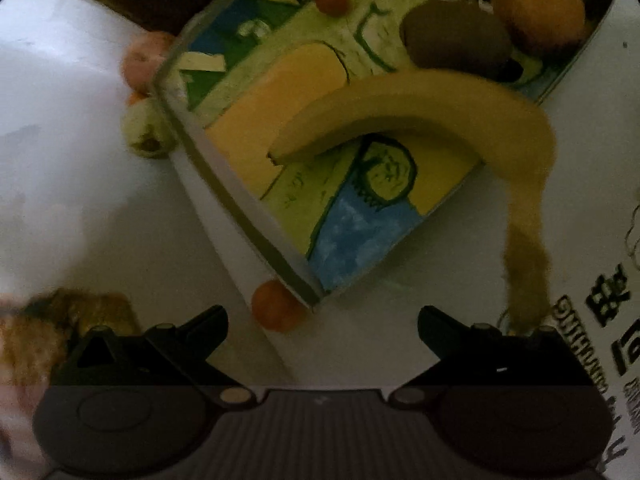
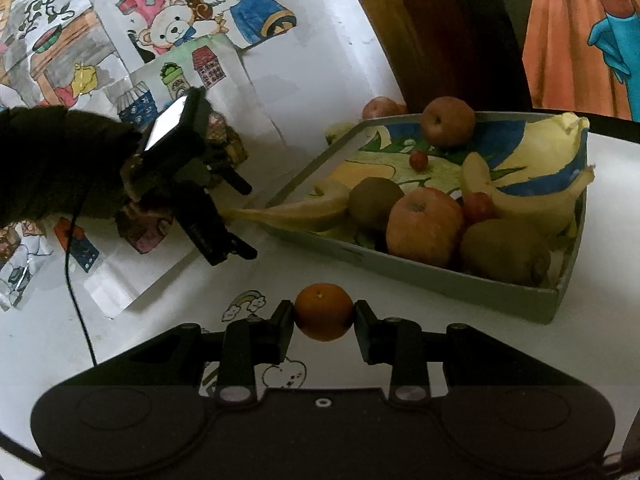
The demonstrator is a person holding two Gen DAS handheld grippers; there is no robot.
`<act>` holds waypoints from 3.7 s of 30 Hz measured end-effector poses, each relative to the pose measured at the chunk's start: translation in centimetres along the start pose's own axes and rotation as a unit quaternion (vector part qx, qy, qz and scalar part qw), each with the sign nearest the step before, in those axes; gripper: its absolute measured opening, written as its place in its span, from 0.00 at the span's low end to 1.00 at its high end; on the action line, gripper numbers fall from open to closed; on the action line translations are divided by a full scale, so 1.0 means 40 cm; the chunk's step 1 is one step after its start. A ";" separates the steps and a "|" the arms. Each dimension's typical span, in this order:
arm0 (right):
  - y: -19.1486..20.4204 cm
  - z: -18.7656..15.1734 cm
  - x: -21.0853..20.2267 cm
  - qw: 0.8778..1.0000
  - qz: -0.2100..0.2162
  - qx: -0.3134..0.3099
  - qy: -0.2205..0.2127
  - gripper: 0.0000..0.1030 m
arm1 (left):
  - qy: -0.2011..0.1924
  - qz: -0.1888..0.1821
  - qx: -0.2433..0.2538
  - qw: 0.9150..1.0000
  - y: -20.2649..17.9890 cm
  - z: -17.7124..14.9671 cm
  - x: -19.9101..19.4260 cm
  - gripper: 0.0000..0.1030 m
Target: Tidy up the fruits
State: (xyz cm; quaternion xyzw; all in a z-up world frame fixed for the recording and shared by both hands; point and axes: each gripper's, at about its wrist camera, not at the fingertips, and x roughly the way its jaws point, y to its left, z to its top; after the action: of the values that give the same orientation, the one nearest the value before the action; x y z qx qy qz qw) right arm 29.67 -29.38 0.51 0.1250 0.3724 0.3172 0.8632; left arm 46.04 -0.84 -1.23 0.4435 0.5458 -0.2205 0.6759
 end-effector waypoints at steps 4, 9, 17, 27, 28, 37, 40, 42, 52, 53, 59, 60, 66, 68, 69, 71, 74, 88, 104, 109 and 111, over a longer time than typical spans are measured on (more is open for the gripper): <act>0.019 0.026 -0.022 1.000 0.003 -0.013 0.004 0.34 | -0.005 0.054 -0.006 0.999 -0.043 -0.046 -0.055 1.00; 0.047 0.064 -0.055 1.000 0.002 -0.020 0.000 0.34 | -0.005 0.146 0.077 0.986 -0.095 -0.058 -0.107 1.00; 0.071 0.087 -0.098 1.000 0.012 0.001 -0.028 0.34 | 0.039 0.115 0.253 0.960 -0.123 0.002 -0.103 0.98; 0.006 0.043 -0.087 0.999 0.003 0.023 -0.032 0.34 | 0.091 0.044 0.318 0.943 -0.092 0.053 0.018 0.89; -0.001 0.039 -0.082 0.999 0.002 0.024 -0.031 0.34 | 0.096 0.041 0.328 0.939 -0.091 0.055 0.027 0.87; -0.028 0.017 -0.041 0.999 0.008 0.039 -0.032 0.34 | 0.120 0.016 0.337 0.934 -0.070 0.079 0.082 0.76; -0.029 0.016 -0.025 0.999 0.011 0.040 -0.033 0.34 | 0.129 0.012 0.325 0.937 -0.064 0.083 0.089 0.74; -0.028 0.017 -0.019 0.998 0.013 0.041 -0.035 0.34 | 0.137 0.014 0.322 0.937 -0.055 0.088 0.104 0.74; -0.030 0.017 -0.007 0.997 0.016 0.053 -0.045 0.34 | 0.171 -0.002 0.315 0.934 -0.033 0.088 0.130 0.53; -0.030 0.017 -0.007 0.997 0.015 0.053 -0.045 0.34 | 0.172 -0.004 0.314 0.934 -0.027 0.087 0.133 0.51; -0.031 0.015 -0.006 0.997 0.016 0.053 -0.044 0.34 | 0.197 0.007 0.303 0.932 -0.004 0.076 0.161 0.22; -0.031 0.014 -0.007 0.997 0.017 0.053 -0.044 0.34 | 0.196 0.011 0.305 0.932 -0.004 0.073 0.160 0.20; -0.024 0.009 -0.010 0.998 0.019 0.048 -0.042 0.34 | 0.184 0.022 0.275 0.943 0.002 0.060 0.157 0.14; -0.019 0.008 -0.011 0.998 0.019 0.045 -0.040 0.34 | 0.174 0.040 0.270 0.946 -0.001 0.055 0.152 0.14; -0.017 0.007 -0.013 0.998 0.019 0.043 -0.040 0.34 | 0.172 0.044 0.267 0.947 0.000 0.054 0.152 0.18; -0.013 0.006 -0.015 0.998 0.020 0.041 -0.039 0.34 | 0.158 0.059 0.269 0.948 -0.002 0.048 0.148 0.36; -0.006 0.002 -0.014 0.998 0.019 0.038 -0.036 0.34 | 0.133 0.079 0.289 0.945 -0.017 0.034 0.140 0.62; 0.015 0.000 0.000 0.999 0.021 0.036 -0.033 0.34 | 0.135 0.063 0.293 0.944 -0.030 0.032 0.158 0.35; 0.031 -0.002 0.014 0.999 0.020 0.028 -0.022 0.34 | 0.131 0.061 0.255 0.956 -0.056 0.002 0.091 0.13; 0.040 0.013 0.024 0.999 0.023 0.018 -0.017 0.34 | 0.112 0.048 0.210 0.970 -0.073 -0.031 0.042 0.09; 0.046 0.019 0.027 1.000 0.024 0.011 -0.014 0.34 | 0.101 0.049 0.202 0.973 -0.087 -0.043 0.033 0.11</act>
State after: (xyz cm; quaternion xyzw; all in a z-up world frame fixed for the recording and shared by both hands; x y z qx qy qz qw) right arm 29.95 -27.24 1.26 0.1479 0.3605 0.3317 0.8592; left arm 42.79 -0.94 -3.73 0.6169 0.5329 -0.2474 0.5237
